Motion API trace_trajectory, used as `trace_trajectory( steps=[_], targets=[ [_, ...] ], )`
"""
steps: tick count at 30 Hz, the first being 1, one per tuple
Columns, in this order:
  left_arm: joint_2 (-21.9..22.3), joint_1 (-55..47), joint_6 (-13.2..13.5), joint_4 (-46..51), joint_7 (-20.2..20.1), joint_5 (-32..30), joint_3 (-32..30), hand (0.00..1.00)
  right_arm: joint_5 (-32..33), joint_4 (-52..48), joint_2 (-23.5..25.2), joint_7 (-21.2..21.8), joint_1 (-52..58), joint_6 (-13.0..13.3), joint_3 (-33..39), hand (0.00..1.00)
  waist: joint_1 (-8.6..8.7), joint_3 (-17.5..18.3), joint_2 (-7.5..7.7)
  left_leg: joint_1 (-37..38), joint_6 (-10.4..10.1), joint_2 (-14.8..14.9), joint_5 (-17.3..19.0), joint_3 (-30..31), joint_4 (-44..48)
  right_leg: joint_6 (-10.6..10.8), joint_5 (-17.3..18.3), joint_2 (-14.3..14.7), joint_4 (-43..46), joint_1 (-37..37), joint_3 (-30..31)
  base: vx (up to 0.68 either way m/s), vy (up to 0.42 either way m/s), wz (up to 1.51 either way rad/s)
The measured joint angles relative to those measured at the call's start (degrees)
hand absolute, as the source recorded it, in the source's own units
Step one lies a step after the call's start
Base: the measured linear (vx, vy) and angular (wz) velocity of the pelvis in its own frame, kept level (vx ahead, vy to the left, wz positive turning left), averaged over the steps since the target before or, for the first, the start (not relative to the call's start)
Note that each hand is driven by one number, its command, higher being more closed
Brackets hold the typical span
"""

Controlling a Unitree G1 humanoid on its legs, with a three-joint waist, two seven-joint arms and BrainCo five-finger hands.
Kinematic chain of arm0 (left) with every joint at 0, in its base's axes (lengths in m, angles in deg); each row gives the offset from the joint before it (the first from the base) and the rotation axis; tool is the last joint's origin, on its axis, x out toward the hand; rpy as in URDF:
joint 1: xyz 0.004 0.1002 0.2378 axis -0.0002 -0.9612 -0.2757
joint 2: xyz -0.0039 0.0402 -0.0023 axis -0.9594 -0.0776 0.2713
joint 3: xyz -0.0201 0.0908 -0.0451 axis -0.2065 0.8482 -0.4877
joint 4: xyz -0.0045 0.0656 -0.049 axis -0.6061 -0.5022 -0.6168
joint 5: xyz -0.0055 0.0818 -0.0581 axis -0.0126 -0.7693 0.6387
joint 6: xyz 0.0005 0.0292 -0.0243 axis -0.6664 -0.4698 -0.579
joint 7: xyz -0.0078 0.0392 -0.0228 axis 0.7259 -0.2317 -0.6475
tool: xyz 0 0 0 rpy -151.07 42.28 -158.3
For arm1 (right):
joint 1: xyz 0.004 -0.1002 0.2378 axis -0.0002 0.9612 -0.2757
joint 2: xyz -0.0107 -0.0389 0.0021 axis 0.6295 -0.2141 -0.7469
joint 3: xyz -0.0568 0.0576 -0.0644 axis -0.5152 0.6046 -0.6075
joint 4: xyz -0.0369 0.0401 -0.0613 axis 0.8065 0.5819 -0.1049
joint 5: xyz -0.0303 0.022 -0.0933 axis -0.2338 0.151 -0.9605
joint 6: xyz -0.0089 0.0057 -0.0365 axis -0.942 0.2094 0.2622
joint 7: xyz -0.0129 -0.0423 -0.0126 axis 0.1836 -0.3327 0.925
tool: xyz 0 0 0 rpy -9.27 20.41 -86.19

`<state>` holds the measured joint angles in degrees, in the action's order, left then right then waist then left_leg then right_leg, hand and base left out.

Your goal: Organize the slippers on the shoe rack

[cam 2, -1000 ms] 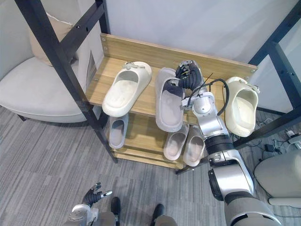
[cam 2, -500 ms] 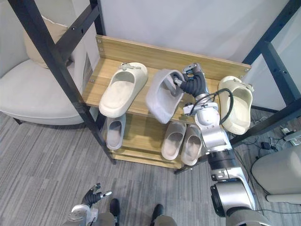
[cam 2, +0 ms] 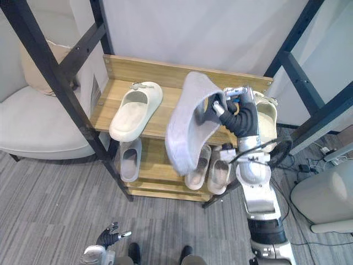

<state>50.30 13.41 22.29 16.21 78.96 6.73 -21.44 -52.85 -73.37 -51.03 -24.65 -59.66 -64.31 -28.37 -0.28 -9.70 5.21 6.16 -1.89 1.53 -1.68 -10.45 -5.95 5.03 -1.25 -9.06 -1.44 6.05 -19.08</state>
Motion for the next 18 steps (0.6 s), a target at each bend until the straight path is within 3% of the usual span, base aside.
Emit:
trace_trajectory(
  steps=[7,11,12,14,16,18],
  targets=[
    [0.7,-0.2,0.2,-1.1,-0.7,-1.0,0.1,0.0,-1.3,-1.4,2.6,3.8,11.0,0.8,-10.6,1.0,0.27,0.8,-1.16,1.9,0.1,0.1,-0.1,-0.1,-0.1,0.0,0.5,-0.1,1.3,1.2,0.4,-0.04,-0.012,-0.01],
    [0.5,-0.2,0.4,-1.4,-0.7,-1.1,0.9,0.0,-2.3,1.0,2.6,6.2,14.4,0.9,-16.7,1.0,0.3,0.7,-1.65,0.5,0.0,0.1,1.0,-0.5,1.3,0.4,4.4,-1.4,7.6,-2.2,1.3,-0.08,-0.017,-0.02],
    [0.1,0.4,0.4,-1.3,-0.7,-1.0,1.4,0.0,-2.4,2.8,2.7,6.3,14.3,0.9,-17.5,1.0,0.23,0.3,-1.08,-2.6,-0.2,0.0,2.8,-0.5,6.2,0.5,5.7,-2.5,11.5,-4.6,1.7,-0.09,-0.043,0.07],
    [-0.1,2.0,0.8,-1.2,-0.6,-0.8,2.2,0.0,-3.5,5.9,2.4,6.1,13.1,0.8,-17.7,1.0,0.17,-1.5,-1.47,-9.4,0.3,1.1,7.4,0.0,18.7,-0.2,7.3,-3.5,17.4,-8.2,1.6,-0.1,-0.041,0.14],
    [0.4,4.5,1.5,-0.9,-0.6,-0.3,3.0,0.0,-4.7,10.4,1.8,5.6,9.2,0.4,-17.7,1.0,0.18,-5.2,-3.97,-17.6,0.5,3.5,13.1,0.6,32.3,-0.5,10.7,-3.7,26.0,-13.7,1.9,-0.18,0.006,0.05],
    [0.3,6.4,1.8,0.0,-0.5,0.7,3.5,0.0,-6.7,13.2,1.2,4.7,6.0,-0.5,-17.6,1.0,0.21,-8.3,-5.05,-22.4,0.6,4.1,16.0,1.6,38.6,-0.2,13.7,-4.6,32.0,-18.1,1.9,-0.2,0.009,0.13]
  ],
)
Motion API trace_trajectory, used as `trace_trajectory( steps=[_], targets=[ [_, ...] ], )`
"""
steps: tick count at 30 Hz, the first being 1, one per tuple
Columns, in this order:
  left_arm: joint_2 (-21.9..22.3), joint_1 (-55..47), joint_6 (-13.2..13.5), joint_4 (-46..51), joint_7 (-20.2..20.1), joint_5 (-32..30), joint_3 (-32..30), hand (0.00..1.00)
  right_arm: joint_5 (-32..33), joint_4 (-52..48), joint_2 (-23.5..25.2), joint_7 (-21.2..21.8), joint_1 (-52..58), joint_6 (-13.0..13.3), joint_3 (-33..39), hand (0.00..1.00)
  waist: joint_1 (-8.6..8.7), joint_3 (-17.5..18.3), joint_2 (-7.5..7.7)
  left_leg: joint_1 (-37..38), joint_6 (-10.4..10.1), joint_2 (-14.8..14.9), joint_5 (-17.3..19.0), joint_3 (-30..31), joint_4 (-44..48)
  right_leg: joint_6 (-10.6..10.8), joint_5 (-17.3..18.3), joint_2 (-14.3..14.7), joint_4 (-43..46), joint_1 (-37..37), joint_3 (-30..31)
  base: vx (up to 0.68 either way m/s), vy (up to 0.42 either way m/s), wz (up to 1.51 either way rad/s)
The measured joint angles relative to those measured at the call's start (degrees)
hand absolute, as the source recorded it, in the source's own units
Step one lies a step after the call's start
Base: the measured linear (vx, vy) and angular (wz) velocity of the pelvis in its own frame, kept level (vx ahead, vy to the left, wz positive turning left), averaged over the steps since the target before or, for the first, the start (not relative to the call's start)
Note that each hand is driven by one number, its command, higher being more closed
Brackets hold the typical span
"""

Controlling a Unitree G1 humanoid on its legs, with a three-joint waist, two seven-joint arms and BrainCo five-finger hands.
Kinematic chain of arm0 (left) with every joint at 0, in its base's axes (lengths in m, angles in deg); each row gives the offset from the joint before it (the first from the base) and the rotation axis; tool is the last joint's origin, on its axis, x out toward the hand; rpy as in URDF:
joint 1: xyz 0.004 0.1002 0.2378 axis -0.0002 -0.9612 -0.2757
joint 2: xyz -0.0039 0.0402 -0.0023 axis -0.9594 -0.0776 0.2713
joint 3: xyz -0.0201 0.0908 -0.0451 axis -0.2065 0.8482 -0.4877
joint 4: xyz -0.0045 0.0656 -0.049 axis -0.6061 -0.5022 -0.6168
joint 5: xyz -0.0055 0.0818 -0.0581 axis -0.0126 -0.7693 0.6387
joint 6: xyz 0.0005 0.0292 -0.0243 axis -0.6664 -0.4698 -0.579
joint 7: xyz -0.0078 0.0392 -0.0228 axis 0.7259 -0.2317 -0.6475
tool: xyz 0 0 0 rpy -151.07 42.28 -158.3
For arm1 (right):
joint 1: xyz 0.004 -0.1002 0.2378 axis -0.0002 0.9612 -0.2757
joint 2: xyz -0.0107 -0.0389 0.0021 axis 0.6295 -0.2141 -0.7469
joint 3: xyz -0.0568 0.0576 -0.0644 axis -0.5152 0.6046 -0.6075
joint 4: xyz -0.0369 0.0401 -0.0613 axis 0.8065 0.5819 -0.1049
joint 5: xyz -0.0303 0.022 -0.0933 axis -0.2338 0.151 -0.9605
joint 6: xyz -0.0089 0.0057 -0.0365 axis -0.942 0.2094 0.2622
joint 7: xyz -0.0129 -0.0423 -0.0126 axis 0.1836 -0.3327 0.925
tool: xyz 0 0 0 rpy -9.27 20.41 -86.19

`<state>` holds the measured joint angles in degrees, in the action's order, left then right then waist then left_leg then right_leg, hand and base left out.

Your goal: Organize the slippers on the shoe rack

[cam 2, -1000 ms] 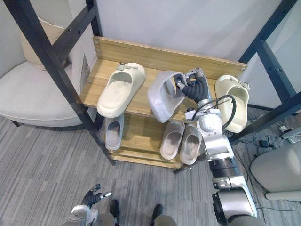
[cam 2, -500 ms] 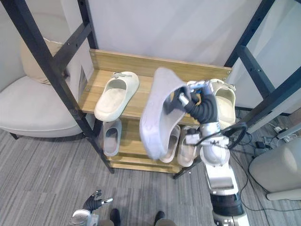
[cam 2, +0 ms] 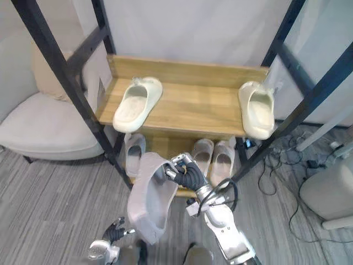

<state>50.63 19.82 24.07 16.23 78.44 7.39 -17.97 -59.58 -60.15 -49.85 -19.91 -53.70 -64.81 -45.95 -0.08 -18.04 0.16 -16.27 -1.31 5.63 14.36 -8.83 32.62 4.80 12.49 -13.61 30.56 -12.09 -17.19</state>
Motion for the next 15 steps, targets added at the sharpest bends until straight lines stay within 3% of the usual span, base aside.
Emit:
trace_trajectory(
  steps=[6,11,15],
  targets=[
    [-0.6,3.6,1.5,4.1,0.8,2.9,-0.8,0.0,-3.8,5.4,-3.4,-4.5,-13.2,-0.8,0.5,1.0,-0.25,-5.6,-1.09,-13.6,0.4,1.2,2.5,0.8,11.5,-1.2,3.4,-2.3,12.4,-13.5,0.3,-0.16,0.003,0.05],
    [-2.4,5.5,4.7,8.0,3.8,3.6,-2.1,0.0,-5.8,11.0,-8.7,-8.5,-26.2,-0.8,1.1,1.0,-0.38,-6.9,-2.14,-26.7,1.1,2.1,4.4,2.3,22.0,-2.6,6.0,-4.1,22.9,-25.5,0.5,-0.09,0.048,0.07],
    [-2.2,8.3,5.4,11.4,4.2,4.5,-3.6,0.0,-6.9,16.8,-13.0,-11.7,-36.4,-1.5,2.5,1.0,-0.94,-8.4,-2.81,-35.8,2.0,2.0,5.9,4.0,29.9,-2.9,8.8,-6.1,31.2,-33.3,0.4,-0.07,0.045,0.2]
  ],
)
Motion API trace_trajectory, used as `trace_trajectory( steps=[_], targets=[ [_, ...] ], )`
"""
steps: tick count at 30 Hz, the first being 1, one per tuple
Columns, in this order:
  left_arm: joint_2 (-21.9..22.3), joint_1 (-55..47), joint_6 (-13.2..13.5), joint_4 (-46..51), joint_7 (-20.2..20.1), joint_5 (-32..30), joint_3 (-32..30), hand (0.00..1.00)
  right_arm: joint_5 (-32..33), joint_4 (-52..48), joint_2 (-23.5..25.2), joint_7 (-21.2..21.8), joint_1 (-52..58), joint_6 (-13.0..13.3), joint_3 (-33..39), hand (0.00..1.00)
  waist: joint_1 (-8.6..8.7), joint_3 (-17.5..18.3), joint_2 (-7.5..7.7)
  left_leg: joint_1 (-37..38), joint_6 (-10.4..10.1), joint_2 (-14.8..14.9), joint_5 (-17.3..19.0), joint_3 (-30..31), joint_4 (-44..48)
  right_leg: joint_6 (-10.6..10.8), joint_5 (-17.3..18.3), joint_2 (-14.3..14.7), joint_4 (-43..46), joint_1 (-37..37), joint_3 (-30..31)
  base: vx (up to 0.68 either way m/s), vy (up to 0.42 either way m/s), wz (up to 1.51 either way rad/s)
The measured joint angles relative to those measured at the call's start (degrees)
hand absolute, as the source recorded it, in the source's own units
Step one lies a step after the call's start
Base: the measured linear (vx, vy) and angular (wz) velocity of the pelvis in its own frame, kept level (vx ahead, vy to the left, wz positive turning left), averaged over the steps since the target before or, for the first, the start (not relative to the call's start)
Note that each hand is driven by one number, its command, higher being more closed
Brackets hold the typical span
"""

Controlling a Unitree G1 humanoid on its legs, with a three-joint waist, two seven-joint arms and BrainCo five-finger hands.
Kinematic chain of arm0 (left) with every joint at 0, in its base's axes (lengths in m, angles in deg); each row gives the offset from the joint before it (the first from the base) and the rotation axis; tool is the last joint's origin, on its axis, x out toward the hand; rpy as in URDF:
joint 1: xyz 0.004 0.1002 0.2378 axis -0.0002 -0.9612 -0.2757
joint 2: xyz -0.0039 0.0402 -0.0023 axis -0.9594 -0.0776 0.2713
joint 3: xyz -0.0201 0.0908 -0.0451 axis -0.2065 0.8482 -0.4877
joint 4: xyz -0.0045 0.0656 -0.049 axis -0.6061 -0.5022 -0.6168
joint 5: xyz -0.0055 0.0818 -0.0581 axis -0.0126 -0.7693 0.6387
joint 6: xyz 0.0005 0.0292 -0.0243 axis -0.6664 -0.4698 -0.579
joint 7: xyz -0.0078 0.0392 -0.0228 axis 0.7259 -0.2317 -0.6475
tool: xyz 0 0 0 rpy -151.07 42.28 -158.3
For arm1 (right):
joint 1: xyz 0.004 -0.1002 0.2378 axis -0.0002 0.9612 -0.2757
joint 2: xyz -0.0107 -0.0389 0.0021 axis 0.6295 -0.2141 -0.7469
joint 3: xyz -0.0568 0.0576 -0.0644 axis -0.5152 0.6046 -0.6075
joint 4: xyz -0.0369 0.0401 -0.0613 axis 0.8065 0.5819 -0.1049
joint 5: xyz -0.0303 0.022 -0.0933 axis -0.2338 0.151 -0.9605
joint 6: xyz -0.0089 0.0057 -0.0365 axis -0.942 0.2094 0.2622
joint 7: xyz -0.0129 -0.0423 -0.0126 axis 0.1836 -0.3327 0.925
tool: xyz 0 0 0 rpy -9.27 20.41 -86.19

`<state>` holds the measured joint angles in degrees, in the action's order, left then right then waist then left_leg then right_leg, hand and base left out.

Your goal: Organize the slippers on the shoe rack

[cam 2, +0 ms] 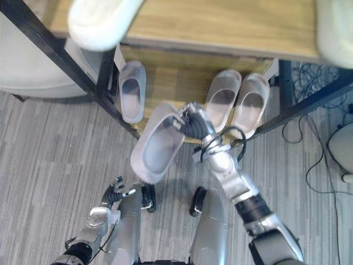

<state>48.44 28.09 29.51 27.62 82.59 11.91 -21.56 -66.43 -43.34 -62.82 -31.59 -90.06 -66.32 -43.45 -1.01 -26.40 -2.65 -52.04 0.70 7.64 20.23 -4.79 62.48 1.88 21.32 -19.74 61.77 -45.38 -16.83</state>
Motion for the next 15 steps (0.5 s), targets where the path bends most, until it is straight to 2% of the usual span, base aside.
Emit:
trace_trajectory(
  steps=[4,6,10,15],
  targets=[
    [1.0,0.8,0.5,5.2,-0.2,1.2,-1.0,0.0,-2.7,0.6,-2.1,-2.8,-6.2,-0.4,0.0,1.0,-1.75,-0.6,-0.11,-7.5,0.7,-0.1,2.0,0.2,6.4,0.3,2.9,-1.8,7.4,-7.7,1.6,-0.08,0.059,0.06],
    [2.1,0.8,0.5,7.4,-0.4,2.5,-3.0,0.0,-5.2,0.6,-3.0,-3.9,-7.4,-0.4,0.0,1.0,-2.54,-0.6,-0.15,-10.6,0.2,-0.1,2.3,0.3,7.9,0.1,3.6,-2.6,9.6,-10.8,1.7,-0.04,0.038,0.16],
    [2.3,0.9,0.5,11.6,-0.2,4.0,-4.4,0.0,-8.5,1.5,-5.1,-5.3,-12.0,-1.2,-0.2,1.0,-3.84,-0.6,-0.19,-16.1,0.2,0.9,2.1,0.2,10.3,-0.4,4.9,-3.7,12.9,-15.7,1.6,0.01,0.005,0.17],
    [2.5,1.5,0.7,14.1,-0.2,4.7,-4.4,0.0,-9.7,8.3,-6.7,-7.4,-19.0,-2.9,-0.9,1.0,-5.38,-0.6,-0.17,-19.3,-0.1,0.7,1.4,0.4,10.8,-1.0,5.0,-4.4,14.1,-18.7,1.3,0.05,-0.005,0.06]
  ],
)
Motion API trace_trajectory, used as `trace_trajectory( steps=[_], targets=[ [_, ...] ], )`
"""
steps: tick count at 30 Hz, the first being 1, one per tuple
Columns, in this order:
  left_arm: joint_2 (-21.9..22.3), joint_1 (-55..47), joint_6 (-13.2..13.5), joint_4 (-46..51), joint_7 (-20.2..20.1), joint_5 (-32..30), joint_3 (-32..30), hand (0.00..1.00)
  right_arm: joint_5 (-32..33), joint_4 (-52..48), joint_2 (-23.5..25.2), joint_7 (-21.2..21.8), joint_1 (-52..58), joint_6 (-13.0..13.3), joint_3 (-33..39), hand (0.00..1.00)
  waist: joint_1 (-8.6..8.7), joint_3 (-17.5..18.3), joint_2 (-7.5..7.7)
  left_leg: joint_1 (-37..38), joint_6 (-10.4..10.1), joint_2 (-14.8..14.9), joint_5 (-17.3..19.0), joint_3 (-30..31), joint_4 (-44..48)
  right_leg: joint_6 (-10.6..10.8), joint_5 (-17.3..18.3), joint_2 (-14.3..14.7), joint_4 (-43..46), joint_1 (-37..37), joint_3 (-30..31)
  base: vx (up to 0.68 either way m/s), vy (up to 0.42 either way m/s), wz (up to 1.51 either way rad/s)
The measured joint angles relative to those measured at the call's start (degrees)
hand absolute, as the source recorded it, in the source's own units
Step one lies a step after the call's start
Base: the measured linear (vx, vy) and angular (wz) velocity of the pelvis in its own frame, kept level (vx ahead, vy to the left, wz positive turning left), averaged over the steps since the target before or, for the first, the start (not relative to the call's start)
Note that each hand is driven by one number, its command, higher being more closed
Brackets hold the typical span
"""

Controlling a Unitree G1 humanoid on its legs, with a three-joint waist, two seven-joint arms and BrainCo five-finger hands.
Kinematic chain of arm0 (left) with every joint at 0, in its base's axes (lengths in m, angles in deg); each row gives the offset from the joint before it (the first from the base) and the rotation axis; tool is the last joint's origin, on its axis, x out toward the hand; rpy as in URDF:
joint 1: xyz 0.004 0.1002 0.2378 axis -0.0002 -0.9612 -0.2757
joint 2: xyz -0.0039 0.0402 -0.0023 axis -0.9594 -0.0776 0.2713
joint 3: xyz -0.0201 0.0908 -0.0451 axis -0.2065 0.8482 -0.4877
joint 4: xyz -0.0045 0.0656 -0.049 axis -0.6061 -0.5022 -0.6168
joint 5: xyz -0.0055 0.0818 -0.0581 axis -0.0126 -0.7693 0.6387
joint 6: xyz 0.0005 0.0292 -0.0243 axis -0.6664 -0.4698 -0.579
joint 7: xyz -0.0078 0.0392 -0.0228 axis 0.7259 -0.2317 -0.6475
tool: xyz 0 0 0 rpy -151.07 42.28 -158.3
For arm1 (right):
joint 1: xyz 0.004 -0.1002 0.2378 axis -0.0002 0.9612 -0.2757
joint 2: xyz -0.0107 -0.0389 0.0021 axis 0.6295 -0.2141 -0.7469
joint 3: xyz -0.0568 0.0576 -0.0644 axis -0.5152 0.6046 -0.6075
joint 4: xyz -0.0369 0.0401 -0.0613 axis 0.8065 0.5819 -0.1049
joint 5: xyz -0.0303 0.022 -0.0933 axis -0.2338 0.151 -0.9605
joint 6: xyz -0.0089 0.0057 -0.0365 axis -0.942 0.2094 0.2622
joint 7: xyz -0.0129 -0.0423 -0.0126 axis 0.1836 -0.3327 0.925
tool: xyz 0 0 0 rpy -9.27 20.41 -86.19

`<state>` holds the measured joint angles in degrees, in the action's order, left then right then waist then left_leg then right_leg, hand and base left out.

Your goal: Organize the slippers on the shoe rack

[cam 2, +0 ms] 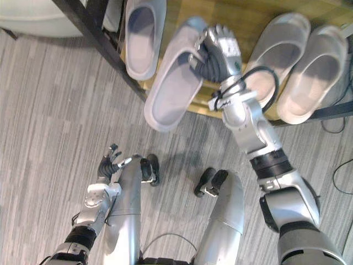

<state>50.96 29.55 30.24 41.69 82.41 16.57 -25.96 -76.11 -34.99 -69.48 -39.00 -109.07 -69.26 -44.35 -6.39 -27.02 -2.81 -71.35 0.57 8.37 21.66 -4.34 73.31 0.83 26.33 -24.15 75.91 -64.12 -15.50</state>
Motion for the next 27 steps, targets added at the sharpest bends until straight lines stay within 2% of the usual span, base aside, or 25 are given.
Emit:
trace_trajectory(
  steps=[6,14,15,20,22,27],
  targets=[
    [0.3,1.8,0.9,0.3,0.7,1.2,0.0,0.0,-1.6,7.7,-1.7,-2.2,-7.8,-1.8,-3.2,1.0,-0.35,0.0,0.0,-3.2,-0.1,-1.0,-0.3,0.6,0.0,0.3,0.7,-1.1,0.5,-2.3,-0.9,0.07,0.002,0.11],
    [0.5,3.7,1.1,0.3,1.4,2.3,0.1,0.0,-3.7,14.1,-2.4,-3.3,-14.3,-2.6,-4.3,1.0,-1.54,0.3,0.37,-5.9,-0.5,-2.1,-0.8,1.6,-0.2,-0.1,1.3,-2.1,0.9,-3.9,-2.1,0.07,0.005,0.1],
    [0.5,3.9,1.1,0.3,1.7,3.0,0.0,0.0,-3.7,15.6,-2.7,-3.9,-15.8,-2.8,-5.5,0.0,-1.6,0.4,0.37,-6.3,-0.6,-2.1,-1.0,1.8,-0.3,-0.1,1.3,-2.3,0.9,-4.0,-2.5,0.08,0.014,0.1],
    [1.0,4.2,1.1,0.3,2.4,3.9,0.2,0.0,-3.9,17.6,-3.7,-5.5,-18.0,-4.1,-6.3,0.0,-1.61,0.4,0.45,-6.9,-0.6,-3.0,-2.1,2.0,-1.4,-0.3,1.4,-3.1,0.7,-4.2,-3.1,0.06,0.014,0.14],
    [0.9,4.3,1.1,0.3,2.5,4.1,0.2,0.0,-4.6,17.6,-3.7,-6.7,-18.1,-4.7,-6.3,0.0,-1.77,1.2,1.01,-7.8,-0.7,-3.1,-2.4,2.0,-1.7,-0.4,1.4,-3.1,0.6,-5.2,-3.2,0.05,0.001,0.05],
    [1.0,5.4,1.0,-0.1,2.5,5.1,0.3,0.0,-5.9,17.5,-3.7,-8.9,-18.3,-5.5,-4.3,0.0,-1.67,1.3,1.2,-8.6,-1.1,-3.8,-3.9,2.5,-2.9,-0.6,1.3,-3.7,0.5,-5.8,-3.9,0.07,-0.004,0.11]
  ],
)
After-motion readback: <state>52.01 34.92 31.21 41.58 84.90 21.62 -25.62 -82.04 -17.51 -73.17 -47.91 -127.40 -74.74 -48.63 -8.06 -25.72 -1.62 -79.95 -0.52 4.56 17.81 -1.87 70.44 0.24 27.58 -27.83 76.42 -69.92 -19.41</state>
